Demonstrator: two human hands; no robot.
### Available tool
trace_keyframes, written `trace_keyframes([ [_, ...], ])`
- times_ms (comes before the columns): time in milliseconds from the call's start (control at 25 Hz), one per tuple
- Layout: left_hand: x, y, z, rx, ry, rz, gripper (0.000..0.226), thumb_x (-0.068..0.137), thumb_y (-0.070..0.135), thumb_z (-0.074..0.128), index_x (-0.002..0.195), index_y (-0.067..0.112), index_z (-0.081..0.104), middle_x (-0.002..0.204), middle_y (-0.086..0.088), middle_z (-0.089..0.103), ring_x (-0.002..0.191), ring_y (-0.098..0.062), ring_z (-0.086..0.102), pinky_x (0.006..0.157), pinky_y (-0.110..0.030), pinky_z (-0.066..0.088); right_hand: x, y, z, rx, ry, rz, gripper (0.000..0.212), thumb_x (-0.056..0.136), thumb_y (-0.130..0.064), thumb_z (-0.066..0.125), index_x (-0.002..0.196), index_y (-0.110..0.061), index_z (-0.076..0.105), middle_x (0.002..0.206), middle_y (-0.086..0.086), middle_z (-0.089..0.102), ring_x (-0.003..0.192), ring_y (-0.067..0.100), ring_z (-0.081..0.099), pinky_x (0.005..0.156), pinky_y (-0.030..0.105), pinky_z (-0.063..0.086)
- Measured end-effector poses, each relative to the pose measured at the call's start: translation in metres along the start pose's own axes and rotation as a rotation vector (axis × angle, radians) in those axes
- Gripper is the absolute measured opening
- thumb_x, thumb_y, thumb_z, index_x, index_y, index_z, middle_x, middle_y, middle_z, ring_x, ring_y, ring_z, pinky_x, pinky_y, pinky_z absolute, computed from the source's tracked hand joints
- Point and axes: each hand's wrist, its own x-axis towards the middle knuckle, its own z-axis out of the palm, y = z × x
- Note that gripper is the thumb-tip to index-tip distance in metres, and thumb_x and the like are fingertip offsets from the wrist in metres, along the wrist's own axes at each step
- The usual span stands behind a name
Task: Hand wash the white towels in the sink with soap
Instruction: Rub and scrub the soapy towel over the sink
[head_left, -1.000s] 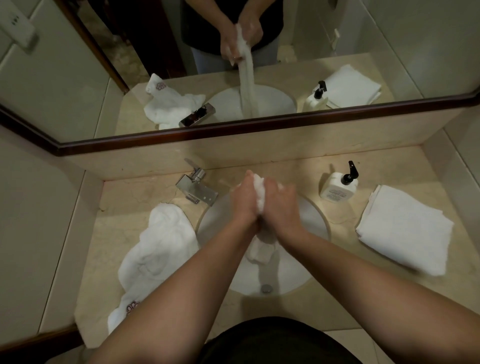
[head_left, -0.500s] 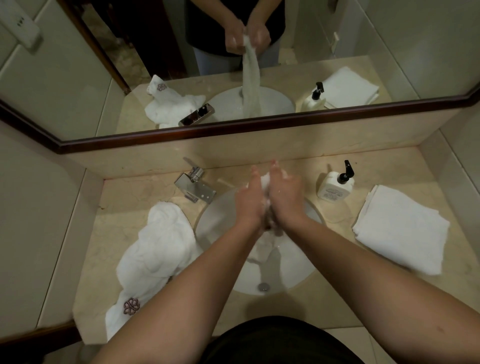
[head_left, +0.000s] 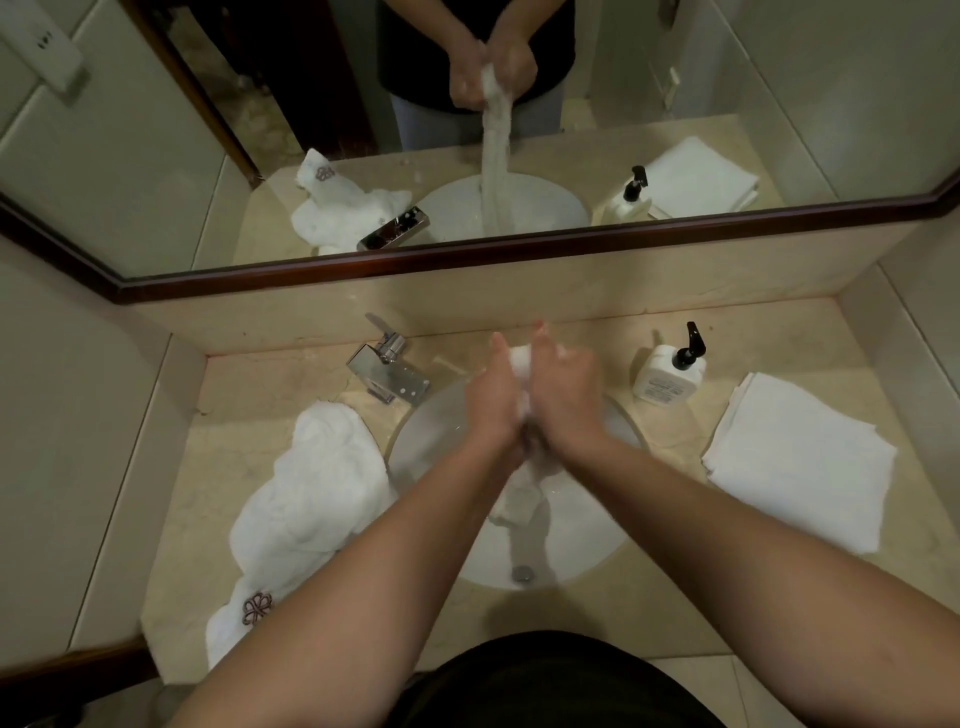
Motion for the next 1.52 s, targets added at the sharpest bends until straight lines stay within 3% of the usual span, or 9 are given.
trace_keyframes([
  [240,0.007,0.000,-0.007,-0.011,0.037,-0.062,0.056,0.102,0.054,0.039,0.082,0.009,0.065,0.074,-0.007,0.068,0.066,-0.018,0.065,0.054,-0.025,0.050,-0.017,0.010,0.006,-0.055,-0.089,-0.048,0.057,0.103,-0.043,0.043,0.058,-0.011,0.058,0.055,0.003,0.060,0.049,0.012,0.057,0.049,0.027,0.043],
  [480,0.003,0.007,-0.003,0.017,-0.019,-0.093,0.061,0.102,0.057,0.034,0.097,0.006,0.067,0.086,-0.007,0.070,0.076,-0.020,0.067,0.063,-0.030,0.053,-0.003,0.000,0.002,-0.076,-0.020,-0.014,0.056,0.103,-0.044,0.041,0.058,-0.014,0.055,0.054,0.000,0.055,0.047,0.010,0.051,0.044,0.017,0.037],
  [1040,-0.009,-0.005,0.009,-0.010,0.019,-0.088,0.059,0.101,0.058,0.038,0.085,0.011,0.069,0.084,-0.009,0.073,0.081,-0.023,0.070,0.077,-0.033,0.058,0.009,-0.007,-0.003,-0.053,-0.034,0.089,0.054,0.104,-0.045,0.037,0.077,-0.006,0.062,0.077,0.014,0.065,0.078,0.030,0.065,0.070,0.038,0.053],
  [1120,0.001,0.007,0.003,-0.020,0.106,-0.045,0.054,0.103,0.054,0.038,0.094,0.007,0.065,0.087,-0.007,0.067,0.075,-0.018,0.064,0.064,-0.022,0.054,-0.009,0.000,-0.002,-0.102,-0.127,0.001,0.056,0.103,-0.047,0.038,0.076,-0.006,0.064,0.075,0.013,0.066,0.074,0.028,0.064,0.071,0.038,0.052],
  [1200,0.010,0.013,-0.005,-0.053,0.149,-0.082,0.061,0.101,0.058,0.040,0.121,0.004,0.059,0.108,-0.010,0.064,0.093,-0.026,0.064,0.080,-0.031,0.055,-0.021,-0.008,-0.012,-0.015,-0.066,0.017,0.052,0.101,-0.050,0.042,0.070,-0.013,0.061,0.061,0.006,0.051,0.065,0.022,0.053,0.071,0.039,0.048],
  [1280,0.006,0.009,-0.005,-0.113,0.165,-0.159,0.068,0.098,0.063,0.040,0.138,0.008,0.048,0.126,-0.011,0.058,0.113,-0.034,0.058,0.098,-0.046,0.049,-0.010,-0.022,-0.022,0.165,0.077,0.186,0.046,0.102,-0.047,0.043,0.106,-0.006,0.064,0.073,0.004,0.056,0.067,0.016,0.033,0.085,0.044,0.051],
  [1320,0.002,0.005,-0.004,-0.133,0.184,-0.162,0.068,0.099,0.062,0.039,0.140,0.009,0.047,0.127,-0.010,0.057,0.115,-0.034,0.056,0.099,-0.046,0.047,-0.007,-0.022,-0.026,0.233,0.114,0.237,0.048,0.102,-0.046,0.044,0.117,-0.003,0.059,0.093,0.000,0.058,0.107,0.018,0.030,0.085,0.043,0.051],
  [1360,-0.001,0.005,-0.005,-0.147,0.216,-0.143,0.064,0.100,0.061,0.038,0.135,0.010,0.050,0.119,-0.008,0.059,0.109,-0.031,0.058,0.094,-0.043,0.048,-0.011,-0.019,-0.025,0.267,0.126,0.216,0.043,0.101,-0.046,0.045,0.112,-0.008,0.061,0.083,0.000,0.059,0.071,0.010,0.055,0.075,0.036,0.051],
  [1520,-0.013,-0.008,-0.005,-0.063,0.174,-0.052,0.058,0.099,0.061,0.040,0.084,0.010,0.062,0.078,-0.004,0.068,0.075,-0.022,0.067,0.069,-0.033,0.054,-0.032,0.011,-0.003,0.064,0.028,-0.058,0.045,0.100,-0.045,0.048,0.066,-0.016,0.054,0.061,0.002,0.055,0.053,0.013,0.050,0.050,0.030,0.041],
])
